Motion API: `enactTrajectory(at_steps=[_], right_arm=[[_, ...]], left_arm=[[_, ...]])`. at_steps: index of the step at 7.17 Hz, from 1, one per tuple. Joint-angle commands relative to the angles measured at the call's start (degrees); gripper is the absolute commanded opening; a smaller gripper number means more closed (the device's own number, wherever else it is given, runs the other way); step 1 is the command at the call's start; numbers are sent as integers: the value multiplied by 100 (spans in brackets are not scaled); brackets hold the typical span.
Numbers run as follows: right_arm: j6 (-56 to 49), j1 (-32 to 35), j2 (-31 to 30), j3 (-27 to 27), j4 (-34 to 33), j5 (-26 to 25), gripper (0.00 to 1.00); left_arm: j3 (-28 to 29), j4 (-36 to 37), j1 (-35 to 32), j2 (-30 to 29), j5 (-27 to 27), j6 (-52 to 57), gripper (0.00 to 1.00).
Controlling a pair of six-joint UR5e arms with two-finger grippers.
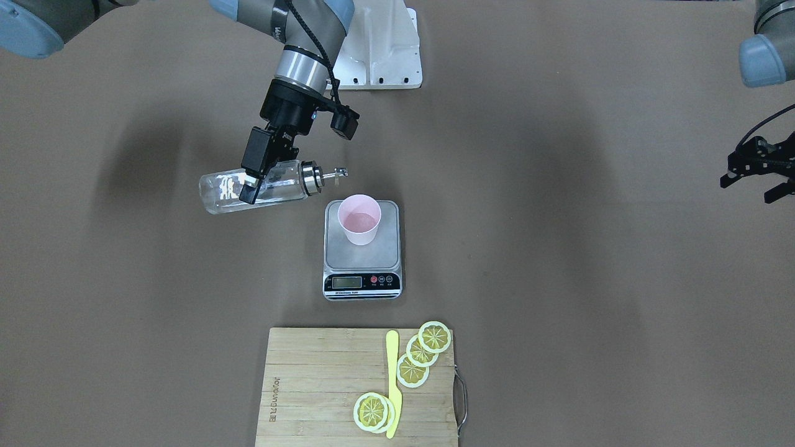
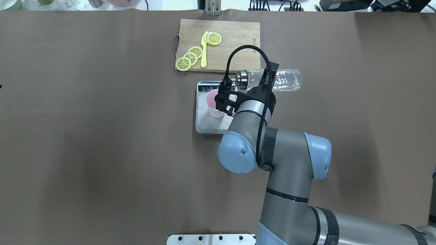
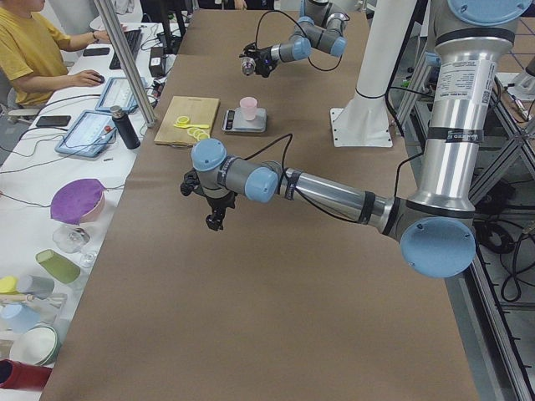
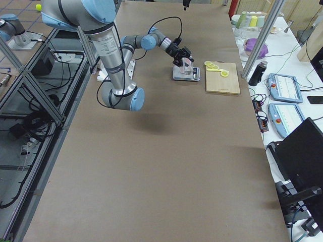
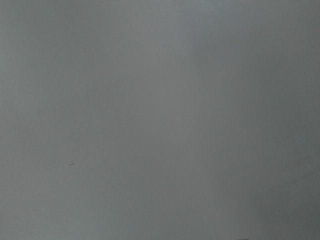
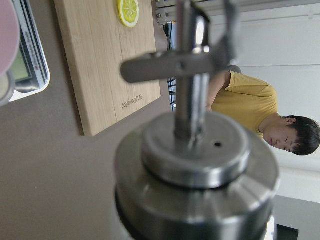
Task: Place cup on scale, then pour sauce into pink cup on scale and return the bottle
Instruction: 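Turn the bottle upright and carry it back with the right gripper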
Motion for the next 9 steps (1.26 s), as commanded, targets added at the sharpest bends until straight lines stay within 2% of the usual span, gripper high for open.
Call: enactTrajectory(at_steps=[1,3,5,6,7,9], right_arm=[[70,11,-215,22,1185,430,15],[532,309,-303,205,1917,1123,15],[1024,669,-592,670,2025,1747,15],[1324,697,-899,733,2757,2030,14],[1736,758,-1267,734,3521,2276,14],[2292,924,-1961,734,4640,2785,14]], left_arm=[[0,-9,-9,-19,1,0,84],[26,-9,-9,-54,10,0,84],[70,-17,-9,-72,71,9,84],[183,-122,-9,-89,71,9,84],[463,-532,-17,-142,80,9,84],[1297,-1700,-114,-142,71,244,83]])
